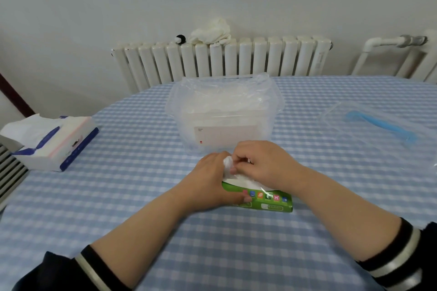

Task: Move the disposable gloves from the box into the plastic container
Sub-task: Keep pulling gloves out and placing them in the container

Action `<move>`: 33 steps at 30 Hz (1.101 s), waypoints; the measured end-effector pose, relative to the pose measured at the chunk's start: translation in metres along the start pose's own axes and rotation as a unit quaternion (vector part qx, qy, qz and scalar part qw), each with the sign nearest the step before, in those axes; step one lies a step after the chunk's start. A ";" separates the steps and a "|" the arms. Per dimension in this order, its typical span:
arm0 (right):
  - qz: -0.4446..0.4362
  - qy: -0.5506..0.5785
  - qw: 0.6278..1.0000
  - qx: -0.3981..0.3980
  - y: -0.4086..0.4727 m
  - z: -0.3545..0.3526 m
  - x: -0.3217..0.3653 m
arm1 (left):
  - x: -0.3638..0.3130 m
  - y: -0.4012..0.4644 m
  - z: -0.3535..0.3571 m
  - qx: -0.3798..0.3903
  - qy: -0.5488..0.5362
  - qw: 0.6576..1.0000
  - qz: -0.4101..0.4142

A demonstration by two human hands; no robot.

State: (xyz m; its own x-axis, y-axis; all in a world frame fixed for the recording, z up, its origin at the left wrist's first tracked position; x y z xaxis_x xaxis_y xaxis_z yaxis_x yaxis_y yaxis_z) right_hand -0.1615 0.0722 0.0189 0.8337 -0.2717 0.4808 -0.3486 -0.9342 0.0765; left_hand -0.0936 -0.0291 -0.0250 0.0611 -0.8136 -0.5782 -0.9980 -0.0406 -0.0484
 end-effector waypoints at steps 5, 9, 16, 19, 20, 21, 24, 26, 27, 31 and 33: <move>0.013 0.225 0.968 -0.107 -0.002 -0.004 -0.007 | 0.000 0.000 -0.002 -0.003 -0.058 0.998 0.023; 0.028 0.290 0.947 -0.132 -0.004 -0.010 -0.016 | 0.004 0.002 -0.003 -0.001 -0.058 0.998 0.022; 0.059 0.383 0.908 -0.162 -0.002 -0.013 -0.025 | 0.012 0.004 0.004 0.008 -0.030 1.000 -0.005; 0.097 0.438 0.877 -0.174 -0.003 -0.011 -0.030 | 0.011 0.003 0.005 0.009 -0.016 1.000 -0.008; 0.120 0.473 0.857 -0.168 -0.003 -0.010 -0.031 | 0.010 0.003 0.005 0.012 -0.006 1.000 -0.011; 0.141 0.493 0.845 -0.154 -0.003 -0.009 -0.033 | 0.010 0.002 0.005 0.014 0.004 1.000 -0.015; 0.135 0.390 0.894 -0.175 -0.006 -0.021 -0.032 | 0.006 0.000 0.003 0.017 0.015 1.000 -0.020; 0.070 0.260 0.933 -0.239 -0.014 -0.035 -0.019 | 0.006 0.000 0.003 0.015 0.009 1.000 -0.021; 0.029 0.187 0.950 -0.248 -0.017 -0.038 -0.009 | 0.006 -0.001 0.002 0.012 0.004 1.000 -0.020; -0.028 -0.080 0.993 -0.088 -0.011 -0.015 0.014 | 0.006 0.001 0.001 -0.002 -0.015 1.000 -0.013; 0.001 -0.103 0.995 -0.013 -0.008 -0.001 0.007 | 0.005 -0.001 0.000 -0.001 -0.032 0.999 -0.019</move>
State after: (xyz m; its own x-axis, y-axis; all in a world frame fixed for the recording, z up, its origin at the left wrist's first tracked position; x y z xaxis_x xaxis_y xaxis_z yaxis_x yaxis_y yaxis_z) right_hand -0.1532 0.0779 0.0232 0.9019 -0.3176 0.2929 -0.3590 -0.9280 0.0993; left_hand -0.0927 -0.0330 -0.0283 0.0996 -0.7728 -0.6268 -0.9950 -0.0719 -0.0694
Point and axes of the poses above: each hand's wrist, its own y-axis towards the middle knuckle, its own z-axis out of the palm, x = y × z, the point moved 5 cm from there along y, towards the middle knuckle, and after that the axes turned 7 degrees about x, right-handed, at the moved point
